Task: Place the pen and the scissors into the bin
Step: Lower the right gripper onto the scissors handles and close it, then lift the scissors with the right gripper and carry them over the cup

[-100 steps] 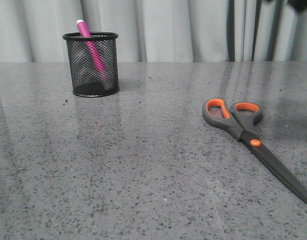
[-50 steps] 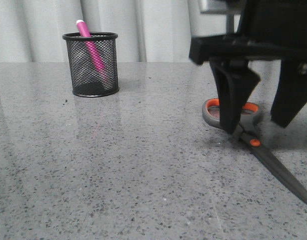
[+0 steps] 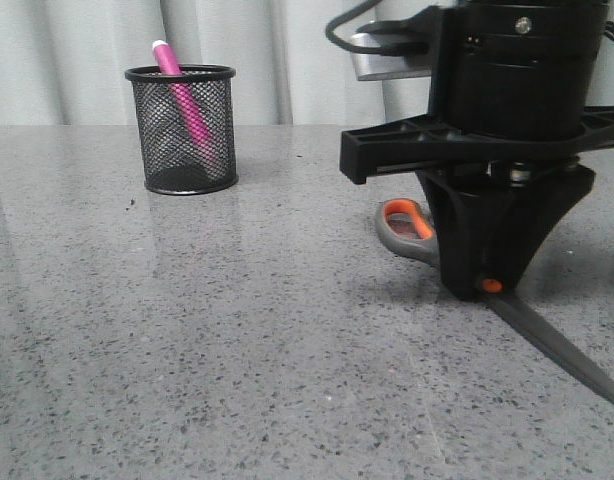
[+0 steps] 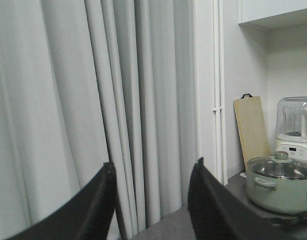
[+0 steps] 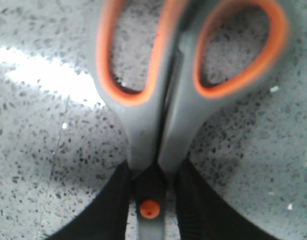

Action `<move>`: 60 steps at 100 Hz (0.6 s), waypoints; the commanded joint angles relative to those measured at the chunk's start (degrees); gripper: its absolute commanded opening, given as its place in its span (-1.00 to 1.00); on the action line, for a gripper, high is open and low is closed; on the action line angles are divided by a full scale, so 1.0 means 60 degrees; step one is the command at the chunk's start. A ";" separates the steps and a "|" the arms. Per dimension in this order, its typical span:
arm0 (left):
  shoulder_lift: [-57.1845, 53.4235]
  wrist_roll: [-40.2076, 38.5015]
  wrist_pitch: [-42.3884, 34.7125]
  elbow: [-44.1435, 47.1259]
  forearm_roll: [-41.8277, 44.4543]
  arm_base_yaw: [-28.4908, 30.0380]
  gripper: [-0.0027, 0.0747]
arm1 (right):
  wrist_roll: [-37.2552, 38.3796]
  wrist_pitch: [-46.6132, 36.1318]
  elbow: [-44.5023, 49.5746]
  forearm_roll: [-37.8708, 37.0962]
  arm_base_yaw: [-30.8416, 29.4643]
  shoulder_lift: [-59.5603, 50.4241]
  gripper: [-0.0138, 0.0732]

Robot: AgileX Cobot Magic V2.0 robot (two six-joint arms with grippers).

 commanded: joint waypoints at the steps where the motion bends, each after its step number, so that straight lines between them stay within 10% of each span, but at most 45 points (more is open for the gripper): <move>1: -0.0008 0.0006 -0.0234 -0.0219 -0.0314 -0.0038 -0.14 | 0.0012 -0.0138 0.0033 -0.0802 0.0114 0.0273 -0.86; 29: -0.0121 0.0006 -0.0039 -0.0219 -0.0297 -0.0038 -0.15 | 0.0061 -0.0881 -0.1446 -0.2125 0.0180 -0.0780 -0.84; 60: -0.0335 0.0006 -0.0104 -0.0219 -0.0341 -0.0038 -0.15 | -0.0681 -0.5454 -0.4772 -0.1612 0.0429 -0.1008 -0.84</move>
